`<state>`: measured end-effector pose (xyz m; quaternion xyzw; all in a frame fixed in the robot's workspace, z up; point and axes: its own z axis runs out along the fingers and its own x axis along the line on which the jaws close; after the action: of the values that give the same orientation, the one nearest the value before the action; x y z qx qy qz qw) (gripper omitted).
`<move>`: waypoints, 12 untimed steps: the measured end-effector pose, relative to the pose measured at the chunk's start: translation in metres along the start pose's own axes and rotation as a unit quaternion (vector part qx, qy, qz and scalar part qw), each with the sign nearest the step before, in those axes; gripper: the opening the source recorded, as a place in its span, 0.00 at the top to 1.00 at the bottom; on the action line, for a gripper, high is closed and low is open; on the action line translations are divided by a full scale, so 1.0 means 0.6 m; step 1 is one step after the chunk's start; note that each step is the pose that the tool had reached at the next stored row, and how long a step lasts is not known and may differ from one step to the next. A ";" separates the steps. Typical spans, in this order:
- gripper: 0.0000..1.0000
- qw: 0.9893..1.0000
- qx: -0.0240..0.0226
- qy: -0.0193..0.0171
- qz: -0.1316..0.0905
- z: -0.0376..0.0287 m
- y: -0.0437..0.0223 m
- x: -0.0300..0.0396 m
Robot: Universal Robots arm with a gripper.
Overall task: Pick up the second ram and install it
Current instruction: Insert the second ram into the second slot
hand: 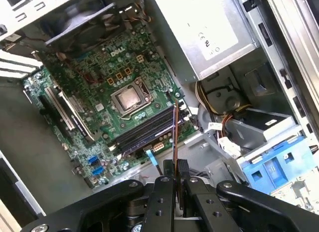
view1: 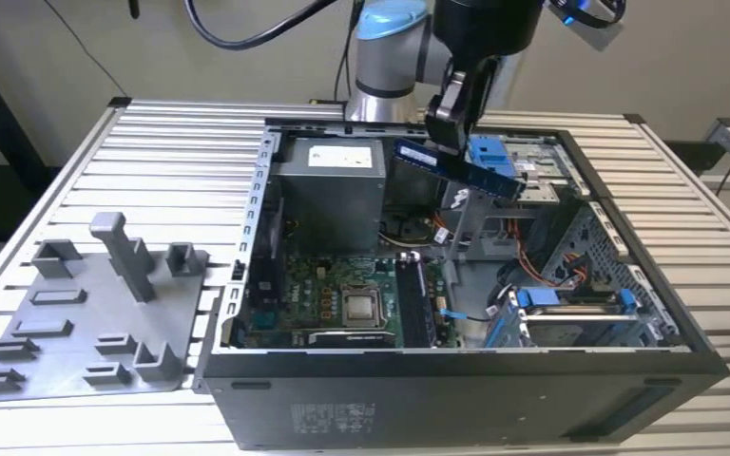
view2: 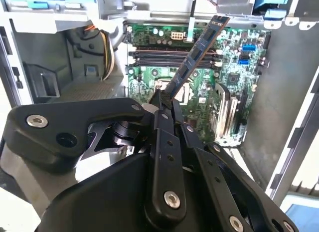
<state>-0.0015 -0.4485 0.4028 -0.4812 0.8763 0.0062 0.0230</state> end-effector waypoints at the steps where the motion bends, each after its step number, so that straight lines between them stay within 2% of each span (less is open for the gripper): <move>1: 0.86 1.000 0.000 0.000 0.007 0.000 0.000 0.000; 7: 0.86 0.999 0.002 0.001 0.044 0.001 0.000 0.000; 12: 0.86 0.997 0.002 0.002 0.076 0.002 0.000 0.000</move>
<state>-0.0015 -0.4485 0.4018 -0.4131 0.9104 0.0051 0.0221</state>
